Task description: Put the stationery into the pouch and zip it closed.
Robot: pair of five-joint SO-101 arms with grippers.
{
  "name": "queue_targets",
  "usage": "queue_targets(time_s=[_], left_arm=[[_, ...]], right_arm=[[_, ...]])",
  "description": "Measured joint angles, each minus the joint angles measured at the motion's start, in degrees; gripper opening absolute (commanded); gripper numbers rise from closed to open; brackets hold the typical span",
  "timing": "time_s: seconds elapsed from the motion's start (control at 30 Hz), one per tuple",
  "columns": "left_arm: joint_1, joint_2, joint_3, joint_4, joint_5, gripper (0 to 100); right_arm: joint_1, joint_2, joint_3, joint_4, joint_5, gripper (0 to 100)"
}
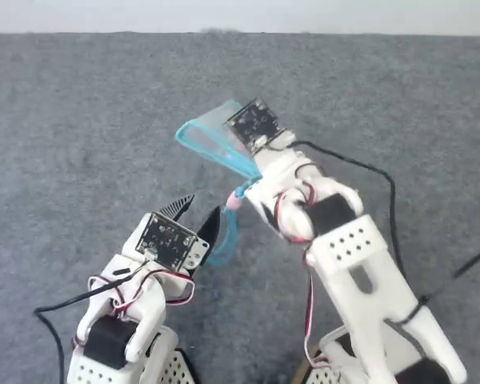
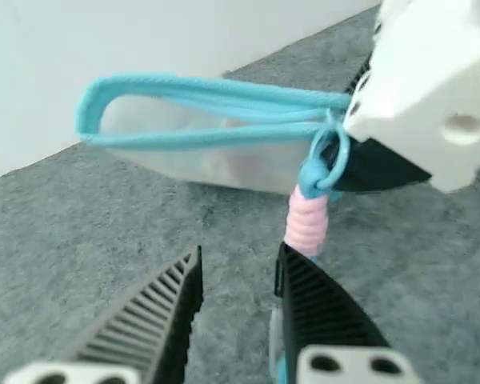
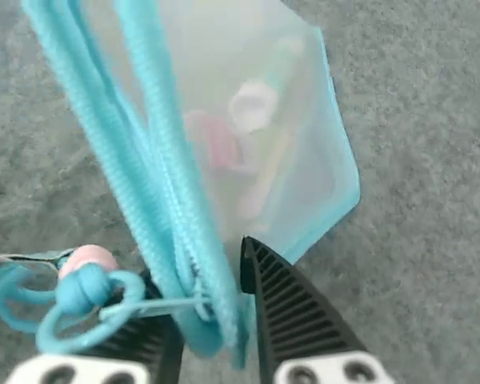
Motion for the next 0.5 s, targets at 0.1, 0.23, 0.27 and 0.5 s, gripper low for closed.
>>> queue_targets(time_s=[0.1, 0.23, 0.27, 0.5], left_arm=[[0.09, 0.00, 0.00, 0.00, 0.00, 20], [2.73, 0.00, 0.00, 0.00, 0.00, 20], [3.60, 0.00, 0.00, 0.00, 0.00, 20], [7.03, 0.00, 1.05, 0.00, 0.00, 20]], right_arm=[[-1.41, -2.73, 1.49, 0.00, 0.00, 0.7], [-1.67, -3.52, 1.76, 0.09, 0.00, 0.7], [-1.67, -3.52, 1.76, 0.09, 0.00, 0.7], [-1.67, -3.52, 1.76, 0.09, 0.00, 0.7]])
